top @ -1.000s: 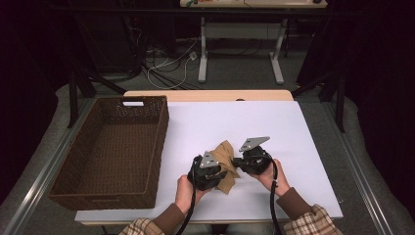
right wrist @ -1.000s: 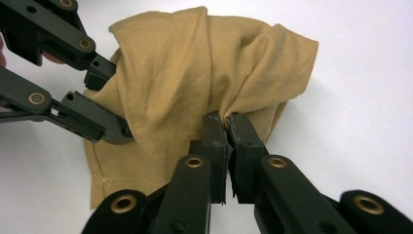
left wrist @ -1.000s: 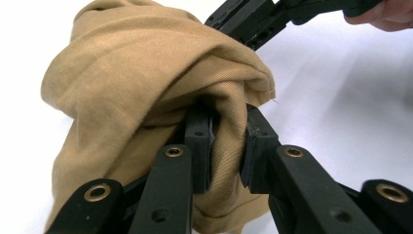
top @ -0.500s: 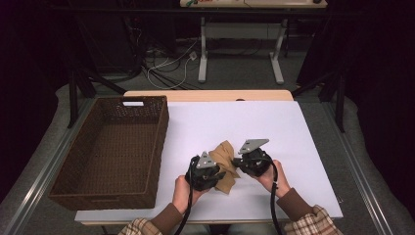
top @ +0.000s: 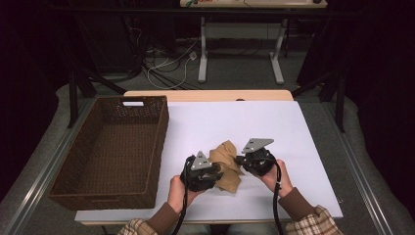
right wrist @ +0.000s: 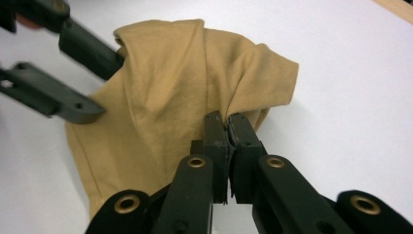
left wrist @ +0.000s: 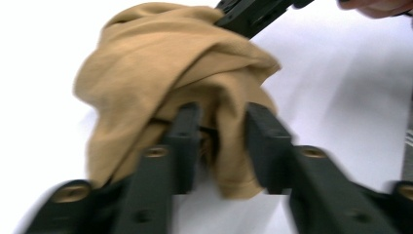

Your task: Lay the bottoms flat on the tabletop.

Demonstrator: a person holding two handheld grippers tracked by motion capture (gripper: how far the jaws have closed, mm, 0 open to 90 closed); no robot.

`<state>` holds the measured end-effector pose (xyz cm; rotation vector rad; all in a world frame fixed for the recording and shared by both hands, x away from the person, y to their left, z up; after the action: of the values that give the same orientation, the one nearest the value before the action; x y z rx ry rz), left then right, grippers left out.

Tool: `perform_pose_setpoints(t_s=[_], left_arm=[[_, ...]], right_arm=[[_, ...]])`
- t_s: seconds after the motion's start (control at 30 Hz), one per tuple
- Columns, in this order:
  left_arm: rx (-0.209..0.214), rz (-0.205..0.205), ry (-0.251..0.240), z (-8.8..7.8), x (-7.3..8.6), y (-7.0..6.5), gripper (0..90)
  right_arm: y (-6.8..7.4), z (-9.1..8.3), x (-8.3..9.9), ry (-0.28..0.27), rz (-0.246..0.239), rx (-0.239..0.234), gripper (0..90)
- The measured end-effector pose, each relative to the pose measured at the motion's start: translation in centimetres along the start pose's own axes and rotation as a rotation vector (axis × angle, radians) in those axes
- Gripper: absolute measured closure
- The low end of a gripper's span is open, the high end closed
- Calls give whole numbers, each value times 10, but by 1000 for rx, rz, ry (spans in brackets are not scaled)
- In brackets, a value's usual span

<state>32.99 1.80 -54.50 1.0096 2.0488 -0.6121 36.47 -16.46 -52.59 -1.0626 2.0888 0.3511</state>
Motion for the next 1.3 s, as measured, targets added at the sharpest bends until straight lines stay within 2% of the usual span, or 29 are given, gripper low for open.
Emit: perform_pose_setpoints(t_s=[0.07, 0.13, 0.2, 0.4, 0.63, 0.77, 0.8, 0.9, 0.97, 1.03, 1.07, 1.1, 1.17, 1.23, 1.3], left_arm=[[-21, 3, 0, -2, 0, 2, 442], [-33, -3, 0, -3, 0, 4, 361], [-44, -1, 8, -2, 0, 6, 315], [-82, -4, 4, -1, 0, 9, 277], [-124, 32, -28, -9, -8, 6, 241], [-138, 47, -22, -6, -10, 8, 222], [-137, 45, -20, -4, -10, 8, 222], [-121, 75, -4, 3, -10, 8, 236], [-110, 76, 1, 7, -10, 9, 260], [-110, 76, 6, 11, -8, 11, 303], [-107, 76, 7, 12, -7, 12, 337], [-103, 74, 7, 13, -6, 13, 367], [-90, 65, 0, 14, -5, 14, 408], [-81, 63, -8, 15, -3, 15, 470], [-72, 49, -17, 16, -2, 15, 530]], right_arm=[[-2, -2, 0, -7, 3, 5, 880], [-5, -4, 0, -17, 8, 11, 880], [-7, -5, 0, -18, 18, 17, 880], [-9, -3, 2, -13, 31, 16, 879], [-5, 2, 4, -6, 33, -6, 871], [0, 6, 4, 4, 28, -22, 854], [0, 8, 4, 6, 28, -25, 833], [-1, 8, 5, 24, 32, -33, 699], [-4, 6, 7, 41, 47, -48, 595], [-7, 4, 9, 50, 70, -59, 568], [-8, 5, 11, 74, 75, -69, 554], [-8, 8, 13, 91, 76, -69, 569], [-8, 11, 15, 105, 69, -69, 685], [-7, 12, 15, 92, 59, -55, 808], [-5, 11, 13, 75, 54, -48, 867]])
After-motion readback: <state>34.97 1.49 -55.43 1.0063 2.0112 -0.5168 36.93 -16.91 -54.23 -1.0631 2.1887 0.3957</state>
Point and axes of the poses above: each handheld gripper's, and its own axes: z roughly forward along the jaws, x roughly out of its underside, y roughly to its left, the point moved 4 cm from there along z, roughly forward along the jaws
